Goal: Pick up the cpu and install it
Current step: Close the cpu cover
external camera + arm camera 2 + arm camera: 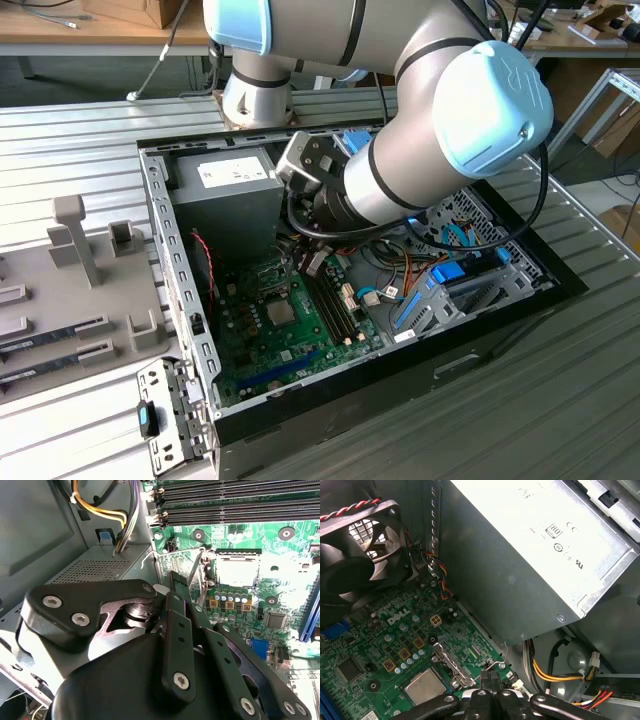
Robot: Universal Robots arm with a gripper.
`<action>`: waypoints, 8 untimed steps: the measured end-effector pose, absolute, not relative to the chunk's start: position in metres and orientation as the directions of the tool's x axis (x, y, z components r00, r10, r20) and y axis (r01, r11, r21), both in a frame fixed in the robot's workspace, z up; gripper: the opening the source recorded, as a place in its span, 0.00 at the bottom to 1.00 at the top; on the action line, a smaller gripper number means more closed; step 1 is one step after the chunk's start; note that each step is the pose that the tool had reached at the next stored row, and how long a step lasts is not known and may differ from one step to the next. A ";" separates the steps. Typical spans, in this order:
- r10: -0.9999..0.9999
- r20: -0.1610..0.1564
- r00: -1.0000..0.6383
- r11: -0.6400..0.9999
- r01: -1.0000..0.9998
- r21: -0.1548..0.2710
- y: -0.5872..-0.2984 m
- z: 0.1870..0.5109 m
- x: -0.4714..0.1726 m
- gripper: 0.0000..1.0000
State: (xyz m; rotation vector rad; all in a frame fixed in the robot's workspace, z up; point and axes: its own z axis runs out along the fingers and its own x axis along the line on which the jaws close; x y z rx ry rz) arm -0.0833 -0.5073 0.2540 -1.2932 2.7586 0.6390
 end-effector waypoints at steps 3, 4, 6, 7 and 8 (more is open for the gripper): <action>-0.737 -0.194 -0.647 0.564 -0.747 0.351 -0.507 0.254 -0.083 0.11; -0.741 -0.194 -0.643 0.559 -0.751 0.351 -0.506 0.254 -0.084 0.11; -0.753 -0.194 -0.629 0.546 -0.761 0.351 -0.502 0.254 -0.084 0.11; -0.758 -0.194 -0.623 0.540 -0.765 0.351 -0.502 0.254 -0.085 0.11; -0.762 -0.195 -0.618 0.535 -0.769 0.351 -0.502 0.254 -0.085 0.11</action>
